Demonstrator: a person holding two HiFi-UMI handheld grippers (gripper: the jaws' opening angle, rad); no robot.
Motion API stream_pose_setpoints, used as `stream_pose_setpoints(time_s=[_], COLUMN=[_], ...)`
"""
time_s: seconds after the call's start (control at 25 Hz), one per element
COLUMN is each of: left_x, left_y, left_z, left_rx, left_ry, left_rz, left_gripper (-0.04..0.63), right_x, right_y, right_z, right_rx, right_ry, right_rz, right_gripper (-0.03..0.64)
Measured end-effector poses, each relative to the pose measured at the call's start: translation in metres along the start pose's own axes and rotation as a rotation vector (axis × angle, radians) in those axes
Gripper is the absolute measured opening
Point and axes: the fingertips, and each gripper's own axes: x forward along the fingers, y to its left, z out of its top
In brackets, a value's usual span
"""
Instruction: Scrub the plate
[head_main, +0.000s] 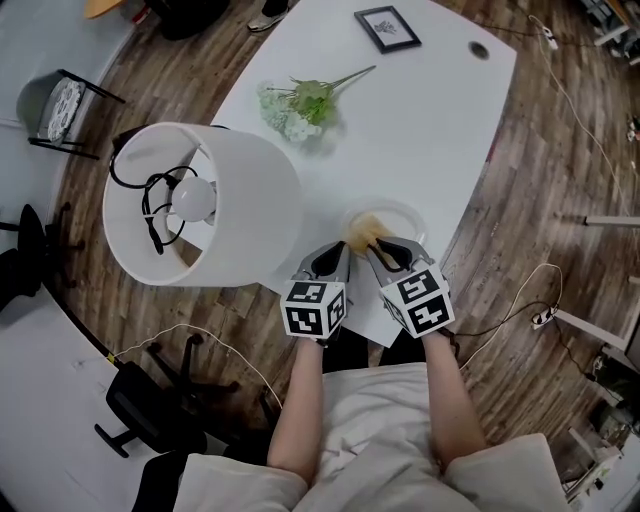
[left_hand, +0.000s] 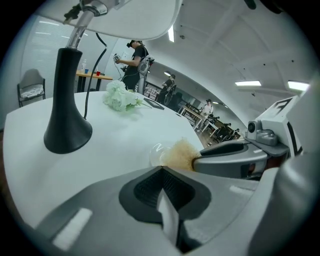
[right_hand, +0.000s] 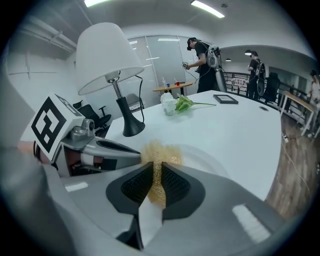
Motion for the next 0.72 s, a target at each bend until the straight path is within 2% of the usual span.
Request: stream_pose_setpoints(time_s=[0.72], left_x=[0.007], left_y=[0.000], left_z=[0.003], left_rx=[-0.011], left_ry=[0.025], left_rz=[-0.003], left_gripper=[0.002], right_x=[-0.033], right_y=[-0.061], right_z=[-0.019], right_rx=[-0.068], right_ry=[0.078], right_rz=[-0.162], right_gripper=[0.075])
